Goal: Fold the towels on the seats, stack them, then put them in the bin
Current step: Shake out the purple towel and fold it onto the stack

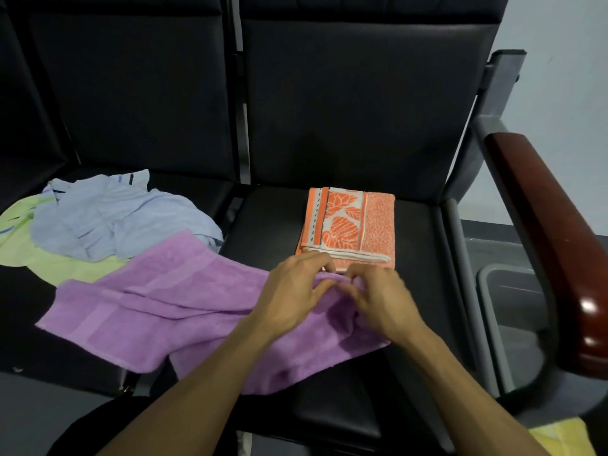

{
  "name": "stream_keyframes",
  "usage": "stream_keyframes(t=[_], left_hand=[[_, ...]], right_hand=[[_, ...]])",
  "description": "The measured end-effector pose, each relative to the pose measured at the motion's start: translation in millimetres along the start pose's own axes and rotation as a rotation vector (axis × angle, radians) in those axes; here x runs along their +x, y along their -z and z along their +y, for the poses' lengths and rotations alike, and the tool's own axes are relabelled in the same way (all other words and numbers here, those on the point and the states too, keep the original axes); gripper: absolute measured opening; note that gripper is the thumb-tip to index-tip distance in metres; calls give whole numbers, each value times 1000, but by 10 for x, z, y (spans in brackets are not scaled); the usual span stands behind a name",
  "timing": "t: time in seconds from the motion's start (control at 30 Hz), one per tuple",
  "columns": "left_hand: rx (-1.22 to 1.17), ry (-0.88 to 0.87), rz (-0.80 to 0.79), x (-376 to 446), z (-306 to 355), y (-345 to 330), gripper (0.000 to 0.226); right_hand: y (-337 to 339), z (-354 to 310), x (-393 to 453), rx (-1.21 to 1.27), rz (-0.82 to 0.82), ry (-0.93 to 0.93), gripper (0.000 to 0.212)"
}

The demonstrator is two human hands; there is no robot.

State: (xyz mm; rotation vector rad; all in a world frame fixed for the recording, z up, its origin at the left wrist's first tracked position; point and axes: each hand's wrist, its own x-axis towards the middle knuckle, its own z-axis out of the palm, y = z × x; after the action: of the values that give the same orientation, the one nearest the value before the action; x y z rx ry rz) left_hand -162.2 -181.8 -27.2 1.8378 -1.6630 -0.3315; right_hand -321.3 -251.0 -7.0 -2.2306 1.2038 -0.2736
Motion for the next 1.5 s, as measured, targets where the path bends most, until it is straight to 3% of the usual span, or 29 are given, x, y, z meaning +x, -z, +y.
stream_keyframes(t=[0.07,0.13,0.27,0.33,0.4,0.47,0.57,0.6,0.77,0.9,0.97,1.03,1.1,1.2,1.27,1.3,1.4,1.5], left_hand=[[10,36,34,25,-31,21,12],[7,45,58,41,-52,48,13],[27,4,12,21,18,33,10],[35,13,5,21,22,27,9],[54,38,1,28,-10,34,9],[68,41,0,24,-32,42,10],[50,15,-17,-1,1,40,6],[49,15,-20,-5,11,40,6],[34,37,35,15,-20,75,9],[23,9,6,10,-15,52,8],[22,13,-2,7,-10,44,9],[23,22,12,15,-26,55,11],[26,28,21,21,-44,72,11],[29,7,14,11,-22,67,8],[37,-13,15,3,17,63,7],[37,-11,20,6,23,64,8],[23,16,45,21,-16,80,9],[44,13,41,39,-32,64,9]], right_hand=[[52,57,29,-156,176,-129,10],[115,123,28,-220,233,-163,9],[20,3,-39,9,-69,14,23],[-14,-15,-17,7,26,23,11],[45,23,21,-93,223,-70,11],[102,97,38,-141,298,-112,8],[68,19,-9,-27,35,-13,21],[13,7,-17,3,-17,9,17],[111,114,45,-157,265,-166,4],[68,11,-18,59,-31,-14,31],[-4,5,-5,125,25,39,12],[55,49,37,37,214,-63,11],[119,123,51,-87,298,-144,8],[134,52,-13,-9,68,-26,31],[40,-12,-40,72,-38,34,19],[28,-1,-8,67,-2,12,10],[120,100,46,-163,186,-152,13],[190,134,-3,-201,75,-152,17]])
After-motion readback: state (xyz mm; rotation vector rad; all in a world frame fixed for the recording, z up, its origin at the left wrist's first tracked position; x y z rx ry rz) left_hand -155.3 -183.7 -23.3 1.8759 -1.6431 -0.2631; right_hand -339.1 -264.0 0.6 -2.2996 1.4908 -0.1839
